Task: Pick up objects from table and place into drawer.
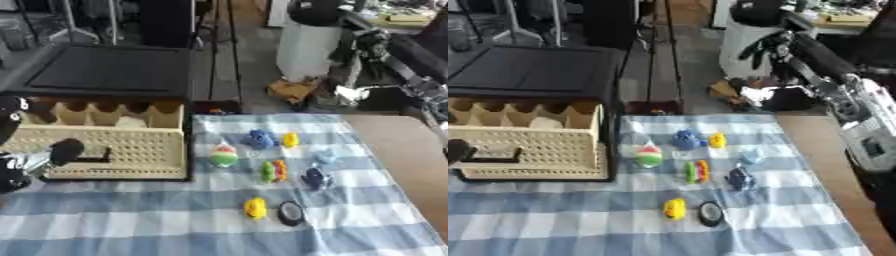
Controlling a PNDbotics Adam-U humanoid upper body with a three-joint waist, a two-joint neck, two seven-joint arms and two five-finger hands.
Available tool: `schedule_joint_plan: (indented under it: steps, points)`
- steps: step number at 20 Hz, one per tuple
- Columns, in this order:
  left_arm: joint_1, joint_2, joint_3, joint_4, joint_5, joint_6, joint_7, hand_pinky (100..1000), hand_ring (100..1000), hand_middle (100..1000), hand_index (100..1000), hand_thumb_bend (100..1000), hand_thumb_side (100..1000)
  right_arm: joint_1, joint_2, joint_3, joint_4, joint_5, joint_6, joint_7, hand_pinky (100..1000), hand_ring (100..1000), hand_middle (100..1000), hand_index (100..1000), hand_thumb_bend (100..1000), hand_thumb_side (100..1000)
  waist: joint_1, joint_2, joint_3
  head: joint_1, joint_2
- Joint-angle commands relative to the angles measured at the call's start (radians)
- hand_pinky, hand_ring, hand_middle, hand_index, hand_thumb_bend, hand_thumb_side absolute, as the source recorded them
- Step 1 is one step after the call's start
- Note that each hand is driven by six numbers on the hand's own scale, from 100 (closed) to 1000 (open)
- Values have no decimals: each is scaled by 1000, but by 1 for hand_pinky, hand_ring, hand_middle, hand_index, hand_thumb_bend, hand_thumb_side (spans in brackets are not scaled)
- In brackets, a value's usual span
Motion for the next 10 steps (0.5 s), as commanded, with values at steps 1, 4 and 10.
schedule_joint_plan:
  steps: [1, 4, 10]
  points:
    - [-3, 55, -11, -23, 24, -19, -27, 100, 100, 100, 664, 760, 1000, 30, -36, -63, -46, -16, 35, -22, 147, 212, 479, 731, 328, 666, 6, -11, 0, 5, 7]
    - [9, 93, -25, -24, 53, -42, -50, 100, 100, 100, 666, 750, 1000, 62, -31, -93, -57, -22, 63, -33, 144, 208, 474, 729, 326, 665, 8, -11, 0, 8, 9]
    - [58, 166, -59, -24, 102, -54, -103, 100, 100, 100, 671, 744, 1000, 91, -20, -126, -56, -29, 93, -42, 140, 202, 466, 726, 321, 664, 14, -14, 0, 16, 14]
